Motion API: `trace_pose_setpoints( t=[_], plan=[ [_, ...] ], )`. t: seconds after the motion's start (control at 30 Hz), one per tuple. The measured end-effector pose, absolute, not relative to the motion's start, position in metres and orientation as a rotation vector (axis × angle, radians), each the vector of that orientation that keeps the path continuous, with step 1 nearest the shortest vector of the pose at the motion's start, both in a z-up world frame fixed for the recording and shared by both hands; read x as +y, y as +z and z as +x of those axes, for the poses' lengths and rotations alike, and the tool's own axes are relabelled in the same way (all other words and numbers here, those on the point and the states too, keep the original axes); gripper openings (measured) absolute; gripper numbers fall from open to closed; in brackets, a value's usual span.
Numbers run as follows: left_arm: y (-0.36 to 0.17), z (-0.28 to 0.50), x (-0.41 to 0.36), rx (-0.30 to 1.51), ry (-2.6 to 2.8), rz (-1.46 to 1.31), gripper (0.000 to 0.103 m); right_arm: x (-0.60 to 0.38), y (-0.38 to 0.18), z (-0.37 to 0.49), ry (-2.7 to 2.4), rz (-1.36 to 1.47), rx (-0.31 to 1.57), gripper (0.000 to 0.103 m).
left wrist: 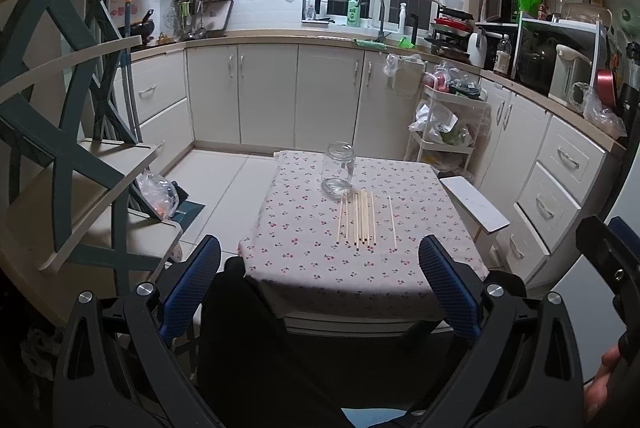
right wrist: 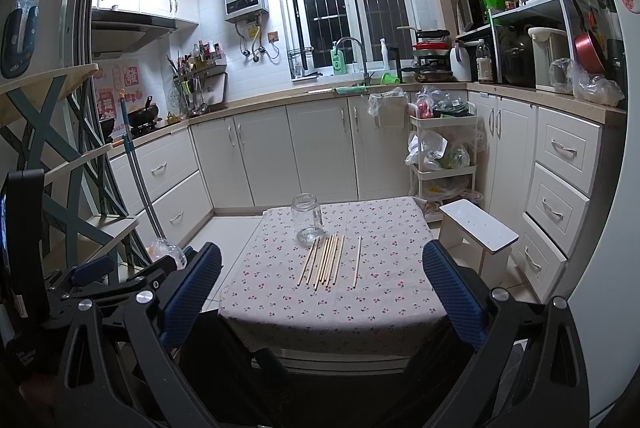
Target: Organize utensils
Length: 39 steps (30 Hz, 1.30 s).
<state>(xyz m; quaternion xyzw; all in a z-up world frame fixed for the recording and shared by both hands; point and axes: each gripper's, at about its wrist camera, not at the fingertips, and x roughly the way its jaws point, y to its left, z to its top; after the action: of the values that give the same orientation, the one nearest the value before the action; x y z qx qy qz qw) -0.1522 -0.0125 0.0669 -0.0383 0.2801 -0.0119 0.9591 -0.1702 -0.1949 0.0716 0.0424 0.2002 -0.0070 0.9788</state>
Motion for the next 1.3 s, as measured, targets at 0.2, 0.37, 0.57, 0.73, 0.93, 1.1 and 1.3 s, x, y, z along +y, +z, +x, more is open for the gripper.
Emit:
trace_pose_setpoints(
  t=[0.2,0.37,0.57,0.73,0.93,1.1,1.3],
  plan=[
    [0.059,-0.14,-0.012,0.585,-0.026,-0.075,0.095,-0.185,0.065,-0.158,0.0,0.123,0.4,0.097],
    [0.04,-0.11,-0.016,0.621,-0.006,-0.034,0.095,-0.191,0.051,-0.133,0.03,0.139,0.394,0.097],
    [0.0,-0.04,-0.011,0.717,0.047,-0.017,0.095,-0.21,0.014,-0.061,0.021,0.182,0.535,0.097],
    [-0.04,0.024,-0.007,0.818,0.068,-0.011,0.095,-0.224,-0.031,0.007,0.016,0.187,0.662,0.097],
    [-0.088,0.104,-0.012,0.879,0.06,-0.007,0.095,-0.231,-0.086,0.093,0.027,0.179,0.755,0.088],
    [-0.121,0.164,-0.022,0.917,0.041,-0.027,0.095,-0.236,-0.125,0.161,0.045,0.216,0.834,0.063],
    [-0.163,0.236,-0.044,0.97,0.016,-0.012,0.095,-0.245,-0.171,0.229,0.033,0.213,0.927,0.047]
  ],
)
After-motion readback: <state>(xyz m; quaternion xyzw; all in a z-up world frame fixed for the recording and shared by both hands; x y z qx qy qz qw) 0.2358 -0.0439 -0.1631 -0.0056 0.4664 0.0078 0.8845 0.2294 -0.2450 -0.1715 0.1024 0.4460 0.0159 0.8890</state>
